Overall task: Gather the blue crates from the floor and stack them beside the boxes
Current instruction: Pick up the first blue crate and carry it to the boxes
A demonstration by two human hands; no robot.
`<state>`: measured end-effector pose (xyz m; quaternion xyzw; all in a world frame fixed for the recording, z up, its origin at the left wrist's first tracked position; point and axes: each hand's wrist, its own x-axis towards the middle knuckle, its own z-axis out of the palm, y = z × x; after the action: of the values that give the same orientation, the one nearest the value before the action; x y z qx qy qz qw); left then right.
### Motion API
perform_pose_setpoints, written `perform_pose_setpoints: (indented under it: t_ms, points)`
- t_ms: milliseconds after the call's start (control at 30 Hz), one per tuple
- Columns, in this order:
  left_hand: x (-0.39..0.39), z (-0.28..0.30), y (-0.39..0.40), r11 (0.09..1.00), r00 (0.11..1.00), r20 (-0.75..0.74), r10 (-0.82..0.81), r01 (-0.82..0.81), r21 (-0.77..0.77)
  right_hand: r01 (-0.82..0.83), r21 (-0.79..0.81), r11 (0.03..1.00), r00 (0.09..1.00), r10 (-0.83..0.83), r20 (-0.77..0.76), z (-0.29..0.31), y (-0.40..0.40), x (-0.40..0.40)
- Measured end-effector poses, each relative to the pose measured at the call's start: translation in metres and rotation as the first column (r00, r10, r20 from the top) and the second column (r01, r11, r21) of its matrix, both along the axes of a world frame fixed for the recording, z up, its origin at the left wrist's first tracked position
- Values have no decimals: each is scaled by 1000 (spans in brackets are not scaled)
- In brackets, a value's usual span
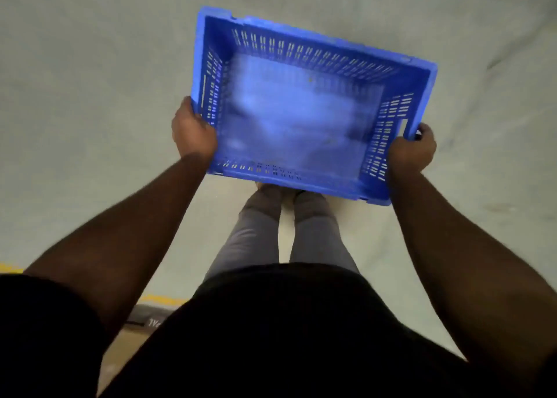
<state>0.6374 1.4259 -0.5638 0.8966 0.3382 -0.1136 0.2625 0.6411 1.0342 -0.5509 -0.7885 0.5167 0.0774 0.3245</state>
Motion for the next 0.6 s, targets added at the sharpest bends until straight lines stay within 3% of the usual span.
perform_pose_setpoints:
  t_ms: [133, 300, 400, 500, 600]
  points:
    - [-4, 104, -23, 995, 992, 73, 102, -101, -23, 218, 69, 973, 963, -226, 148, 99, 0, -35]
    - [-11, 172, -35, 994, 990, 88, 110, -108, -27, 205, 97, 974, 937, -223, 269, 180, -22, -64]
    - [-7, 191, -53, 969, 978, 119, 174, -149, -196, 271, 145, 952, 894, -304, 328, 205, -47, -67]
    - [7, 205, -76, 862, 932, 135, 336, -246, -444, 309, 189, 932, 849, -360, 386, 218, -85, -71]
    - [22, 220, -120, 805, 919, 157, 362, -223, -550, 362, 204, 910, 801, -415, 431, 233, -131, -76]
